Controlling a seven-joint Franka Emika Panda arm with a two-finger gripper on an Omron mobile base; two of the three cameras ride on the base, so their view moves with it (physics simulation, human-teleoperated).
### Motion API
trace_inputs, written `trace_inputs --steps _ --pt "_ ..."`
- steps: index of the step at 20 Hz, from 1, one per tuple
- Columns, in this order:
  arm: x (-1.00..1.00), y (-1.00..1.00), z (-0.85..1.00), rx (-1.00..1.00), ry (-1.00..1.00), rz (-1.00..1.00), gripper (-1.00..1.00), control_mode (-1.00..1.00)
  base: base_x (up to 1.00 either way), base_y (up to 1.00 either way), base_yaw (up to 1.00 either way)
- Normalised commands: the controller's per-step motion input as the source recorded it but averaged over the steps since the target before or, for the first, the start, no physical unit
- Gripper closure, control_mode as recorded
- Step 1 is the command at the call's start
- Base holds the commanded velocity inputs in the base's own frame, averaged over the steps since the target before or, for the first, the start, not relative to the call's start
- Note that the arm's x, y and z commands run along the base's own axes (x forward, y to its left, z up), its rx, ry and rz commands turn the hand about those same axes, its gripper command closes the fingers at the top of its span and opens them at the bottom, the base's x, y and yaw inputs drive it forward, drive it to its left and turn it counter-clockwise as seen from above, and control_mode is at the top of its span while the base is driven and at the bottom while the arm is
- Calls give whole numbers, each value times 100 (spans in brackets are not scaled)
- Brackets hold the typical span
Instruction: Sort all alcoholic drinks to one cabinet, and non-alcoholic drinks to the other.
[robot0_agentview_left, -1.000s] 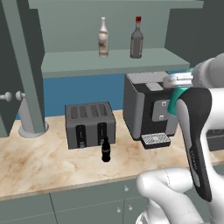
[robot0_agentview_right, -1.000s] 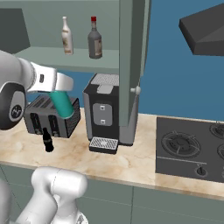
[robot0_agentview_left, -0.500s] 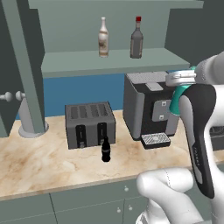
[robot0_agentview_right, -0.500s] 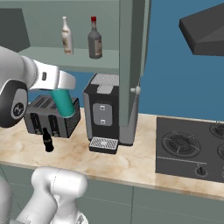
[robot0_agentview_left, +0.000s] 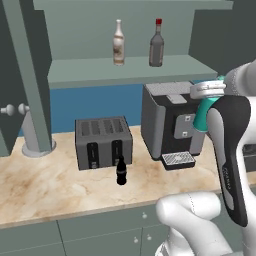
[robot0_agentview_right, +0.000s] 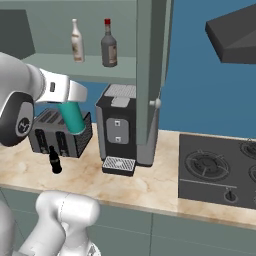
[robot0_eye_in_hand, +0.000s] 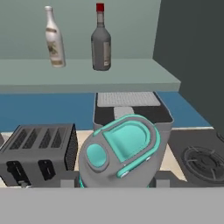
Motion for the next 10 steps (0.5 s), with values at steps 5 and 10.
trace_inputs --steps 5,10 --pt "0 0 0 0 0 0 100 100 -37 -17 0" --pt "0 0 0 0 0 0 100 100 -47 -15 0"
